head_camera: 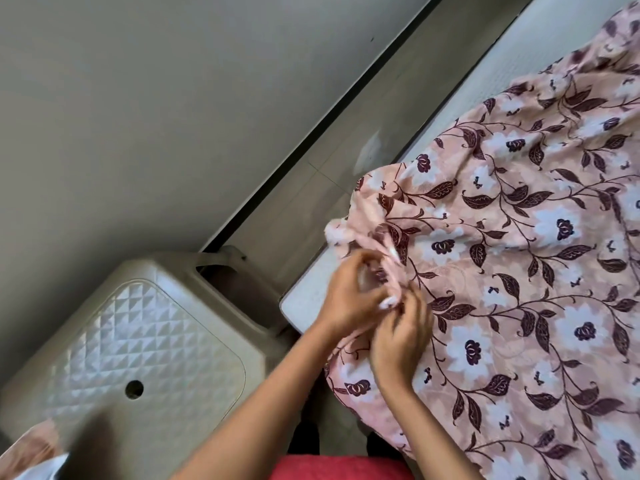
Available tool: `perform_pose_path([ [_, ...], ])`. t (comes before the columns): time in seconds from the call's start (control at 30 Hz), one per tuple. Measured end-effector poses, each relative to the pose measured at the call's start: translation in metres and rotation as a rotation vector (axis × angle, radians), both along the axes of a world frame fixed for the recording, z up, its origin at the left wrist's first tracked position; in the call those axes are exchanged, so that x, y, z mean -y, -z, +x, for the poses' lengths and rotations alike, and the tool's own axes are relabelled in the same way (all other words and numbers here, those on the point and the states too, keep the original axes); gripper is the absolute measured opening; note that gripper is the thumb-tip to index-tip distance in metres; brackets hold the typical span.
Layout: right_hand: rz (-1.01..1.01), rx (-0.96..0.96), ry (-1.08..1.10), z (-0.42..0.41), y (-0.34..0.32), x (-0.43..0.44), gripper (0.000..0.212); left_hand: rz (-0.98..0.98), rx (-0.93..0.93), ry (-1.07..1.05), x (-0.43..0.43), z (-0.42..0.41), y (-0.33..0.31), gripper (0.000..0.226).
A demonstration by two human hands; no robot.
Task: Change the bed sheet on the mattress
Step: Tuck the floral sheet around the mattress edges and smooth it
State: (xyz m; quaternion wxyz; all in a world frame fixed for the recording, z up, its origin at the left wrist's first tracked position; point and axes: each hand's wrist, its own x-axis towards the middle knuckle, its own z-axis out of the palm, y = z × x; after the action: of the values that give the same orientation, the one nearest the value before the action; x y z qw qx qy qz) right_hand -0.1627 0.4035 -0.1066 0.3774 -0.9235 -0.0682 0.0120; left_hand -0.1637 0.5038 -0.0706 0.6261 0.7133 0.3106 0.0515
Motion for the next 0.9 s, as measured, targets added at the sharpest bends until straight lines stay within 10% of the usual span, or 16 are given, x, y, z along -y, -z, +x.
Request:
perform_pose_path([
  [0.2, -0.187, 0.089, 0.137, -0.010, 0.004, 0.049, 0.045, 0.482, -0.127, 0.910, 0.037, 0.036, 0.027, 0.043],
  [0.4, -0.377, 0.188, -0.209, -0.022, 0.015, 0.050, 0.031, 0.503, -0.127, 0.349, -0.005, 0.045, 0.027, 0.052],
  [0.67, -0.610, -0.186, 0.063, -0.005, 0.013, 0.003, 0.032, 0.713, -0.359, 0.723, -0.028, 0.019, 0.050, 0.046],
  [0.9, -0.551, 0.090, -0.090, 0.000, 0.009, 0.024, 0.016, 1.084, -0.161, 0.811, -0.019, 0.016, 0.055, 0.027],
])
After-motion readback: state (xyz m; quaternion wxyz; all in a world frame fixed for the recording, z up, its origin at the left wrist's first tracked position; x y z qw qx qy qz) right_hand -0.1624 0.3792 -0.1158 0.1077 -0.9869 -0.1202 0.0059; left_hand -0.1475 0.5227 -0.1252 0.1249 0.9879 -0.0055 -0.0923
